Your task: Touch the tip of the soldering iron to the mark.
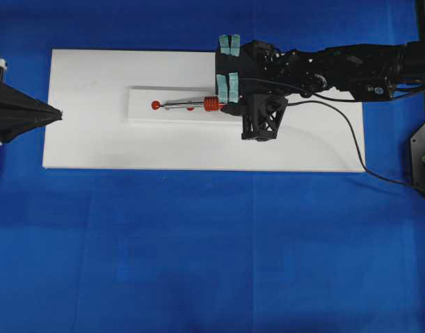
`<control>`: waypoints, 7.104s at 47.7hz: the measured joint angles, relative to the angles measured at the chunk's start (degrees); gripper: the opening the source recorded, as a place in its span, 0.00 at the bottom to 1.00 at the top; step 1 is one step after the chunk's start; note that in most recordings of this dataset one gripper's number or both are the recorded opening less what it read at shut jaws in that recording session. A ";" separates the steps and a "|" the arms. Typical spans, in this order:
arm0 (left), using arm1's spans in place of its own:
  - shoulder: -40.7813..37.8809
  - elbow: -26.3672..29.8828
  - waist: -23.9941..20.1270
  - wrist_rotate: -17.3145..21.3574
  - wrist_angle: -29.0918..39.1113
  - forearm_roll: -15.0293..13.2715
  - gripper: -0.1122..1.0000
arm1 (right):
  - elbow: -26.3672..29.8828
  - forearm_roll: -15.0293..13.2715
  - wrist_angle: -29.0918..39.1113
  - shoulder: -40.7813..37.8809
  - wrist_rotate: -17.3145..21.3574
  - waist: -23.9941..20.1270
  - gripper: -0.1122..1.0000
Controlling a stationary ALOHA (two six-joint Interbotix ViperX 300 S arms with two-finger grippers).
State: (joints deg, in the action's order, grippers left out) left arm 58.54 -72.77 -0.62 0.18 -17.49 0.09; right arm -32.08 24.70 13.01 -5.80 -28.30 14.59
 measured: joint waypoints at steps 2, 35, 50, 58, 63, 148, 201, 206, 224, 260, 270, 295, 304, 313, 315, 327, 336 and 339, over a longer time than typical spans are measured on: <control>0.00 0.00 0.09 0.00 0.00 0.00 0.10 | 0.00 0.00 -0.09 0.09 0.00 0.00 0.16; 0.00 0.00 0.09 0.00 0.00 0.00 0.10 | 2.55 -1.41 6.42 11.51 0.26 0.35 0.16; 0.00 0.00 0.00 0.00 0.00 0.09 0.10 | 2.64 -2.11 7.21 13.27 0.18 0.79 0.16; 0.09 0.00 0.09 0.00 0.00 0.00 0.10 | 2.02 -2.11 7.47 13.71 0.18 1.23 0.16; 0.09 0.00 0.00 0.00 0.00 0.09 0.10 | 0.44 -2.11 7.56 14.85 0.18 1.85 0.16; 0.09 0.00 0.09 -0.44 0.00 0.00 0.10 | -9.93 -2.20 8.17 24.35 0.35 3.96 0.16; 0.09 0.00 0.00 -0.44 0.00 0.00 0.10 | -9.58 -1.93 1.93 8.53 0.35 2.37 0.16; 0.09 0.00 0.00 -0.44 0.00 0.00 0.10 | -9.58 -1.93 1.93 8.44 0.35 2.29 0.16; 0.09 0.00 0.00 -0.44 0.00 0.00 0.10 | -9.32 -1.93 2.02 8.44 0.35 2.37 0.16; 0.09 0.00 0.00 -0.44 0.00 0.00 0.10 | -9.14 -1.93 2.20 8.17 0.44 2.37 0.16; 0.09 0.00 0.00 -0.53 0.00 0.00 0.10 | -9.23 -1.85 2.20 8.17 0.44 2.29 0.16; 0.09 0.00 0.00 -0.53 0.00 0.00 0.10 | -8.26 -1.93 3.78 8.88 1.23 2.37 0.16; 0.09 0.00 0.00 -0.53 0.00 0.00 0.10 | -6.24 -2.11 7.38 12.13 1.14 3.08 0.16; 0.09 0.00 0.00 -0.53 0.00 0.00 0.10 | -3.43 -3.87 12.57 16.17 1.23 3.96 0.16; 0.09 0.00 0.00 -0.53 0.00 0.09 0.10 | -2.90 -4.31 13.45 16.79 1.23 4.04 0.16; 0.09 0.00 0.09 -0.53 0.00 0.09 0.10 | -0.35 -6.42 16.79 19.16 2.11 4.39 0.16; 0.09 0.00 0.00 -0.53 0.00 0.00 0.10 | -0.26 -7.82 17.14 19.25 4.04 4.57 0.16; 0.09 0.00 0.09 -0.53 0.00 0.09 0.10 | -0.26 -8.26 17.23 19.25 4.39 4.48 0.16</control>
State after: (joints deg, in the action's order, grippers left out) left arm 58.62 -72.77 -0.53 -0.35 -17.49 0.18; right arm -32.34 16.44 30.23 13.45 -23.91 19.07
